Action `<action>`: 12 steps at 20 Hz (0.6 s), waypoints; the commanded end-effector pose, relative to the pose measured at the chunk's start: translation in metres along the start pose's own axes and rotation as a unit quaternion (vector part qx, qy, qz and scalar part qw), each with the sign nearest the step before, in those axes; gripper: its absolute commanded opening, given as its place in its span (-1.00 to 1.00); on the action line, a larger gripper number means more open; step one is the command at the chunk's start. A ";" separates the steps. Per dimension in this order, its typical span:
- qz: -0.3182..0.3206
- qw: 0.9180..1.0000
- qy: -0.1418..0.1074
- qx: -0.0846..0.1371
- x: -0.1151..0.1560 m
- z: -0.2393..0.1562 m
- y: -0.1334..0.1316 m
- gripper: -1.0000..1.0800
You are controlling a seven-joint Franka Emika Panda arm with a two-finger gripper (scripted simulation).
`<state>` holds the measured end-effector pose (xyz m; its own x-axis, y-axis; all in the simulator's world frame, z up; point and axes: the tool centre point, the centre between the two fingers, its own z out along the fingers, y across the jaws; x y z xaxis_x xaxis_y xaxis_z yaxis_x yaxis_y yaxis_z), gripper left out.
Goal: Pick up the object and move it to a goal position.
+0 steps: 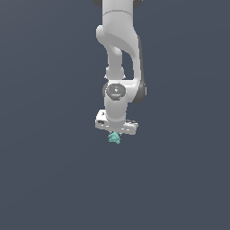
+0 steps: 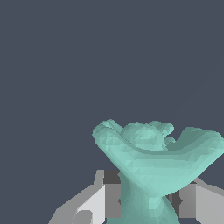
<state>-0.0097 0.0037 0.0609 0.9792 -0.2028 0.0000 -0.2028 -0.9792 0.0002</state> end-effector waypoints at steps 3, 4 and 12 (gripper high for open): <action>-0.001 1.000 0.000 0.000 0.005 -0.010 -0.033 -1.00; -0.001 1.000 0.000 0.000 0.007 -0.013 -0.042 -1.00; -0.001 1.000 0.000 0.000 0.021 -0.036 -0.121 -1.00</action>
<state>0.0294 0.1031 0.0921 0.9796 -0.2012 0.0004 -0.2012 -0.9796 0.0002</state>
